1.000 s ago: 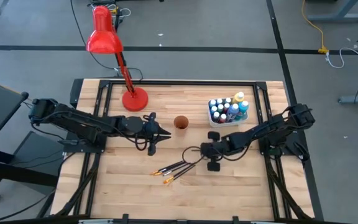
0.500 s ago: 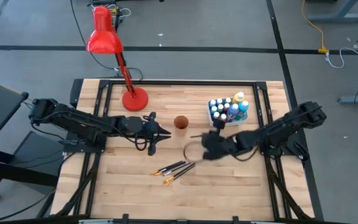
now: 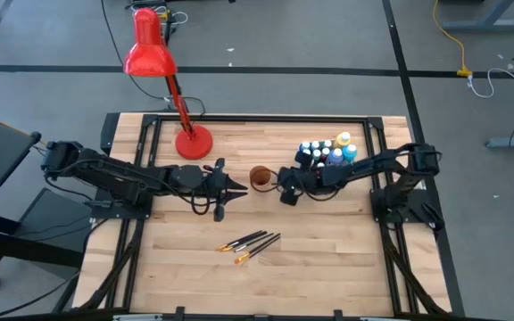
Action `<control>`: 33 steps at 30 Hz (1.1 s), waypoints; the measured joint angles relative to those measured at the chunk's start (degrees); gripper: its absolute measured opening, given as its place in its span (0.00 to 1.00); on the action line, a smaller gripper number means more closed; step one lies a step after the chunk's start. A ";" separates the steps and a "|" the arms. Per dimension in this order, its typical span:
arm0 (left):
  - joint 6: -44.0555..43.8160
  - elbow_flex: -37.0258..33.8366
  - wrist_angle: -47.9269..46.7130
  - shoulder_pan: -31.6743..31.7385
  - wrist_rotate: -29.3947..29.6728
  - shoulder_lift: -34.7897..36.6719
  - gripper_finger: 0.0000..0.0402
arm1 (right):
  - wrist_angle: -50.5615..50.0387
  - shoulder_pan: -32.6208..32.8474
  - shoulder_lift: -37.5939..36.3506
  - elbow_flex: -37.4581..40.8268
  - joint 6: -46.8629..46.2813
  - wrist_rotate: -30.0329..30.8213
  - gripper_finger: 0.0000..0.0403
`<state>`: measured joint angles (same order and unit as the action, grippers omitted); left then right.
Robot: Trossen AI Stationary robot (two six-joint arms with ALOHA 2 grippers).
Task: Pick & Place Paint Supplies
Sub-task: Put the orange paint brush into the orange cup
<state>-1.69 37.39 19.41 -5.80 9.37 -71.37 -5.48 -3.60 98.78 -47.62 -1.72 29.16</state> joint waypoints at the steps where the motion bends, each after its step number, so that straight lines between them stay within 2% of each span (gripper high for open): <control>1: -0.03 0.00 0.21 0.00 0.01 0.00 0.18 | -0.55 -0.79 0.21 -0.65 0.75 -1.13 0.01; 6: -1.03 0.00 0.64 0.00 0.00 0.00 0.18 | -7.69 -2.83 0.85 -4.06 3.82 -5.72 0.01; 11: -1.07 0.00 0.61 0.00 0.00 0.00 0.18 | -18.66 -2.19 0.92 -9.16 6.47 -5.27 0.00; 16: -2.19 -0.02 -0.31 0.00 -0.78 0.00 0.18 | -28.55 -0.66 0.70 -16.50 3.76 -6.15 0.00; 21: -6.65 -0.02 -6.39 -0.80 -1.68 0.00 0.19 | -31.49 1.43 0.70 -19.84 1.64 -6.39 0.00; 25: -11.80 -0.09 -12.81 -4.17 -0.70 0.00 0.23 | -31.72 3.18 0.70 -19.95 -0.21 -5.97 0.00; 28: -15.28 -0.09 -15.32 -8.38 2.58 0.00 0.28 | -32.24 4.21 0.70 -19.95 -1.67 -3.80 0.00; 33: -21.83 -0.07 -17.03 -16.88 13.70 -1.90 0.35 | -31.93 5.19 0.70 -19.98 -3.74 -1.34 0.00</control>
<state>-23.52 37.32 2.38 -22.68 23.07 -73.27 -37.40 1.58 99.48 -67.60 -5.46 27.82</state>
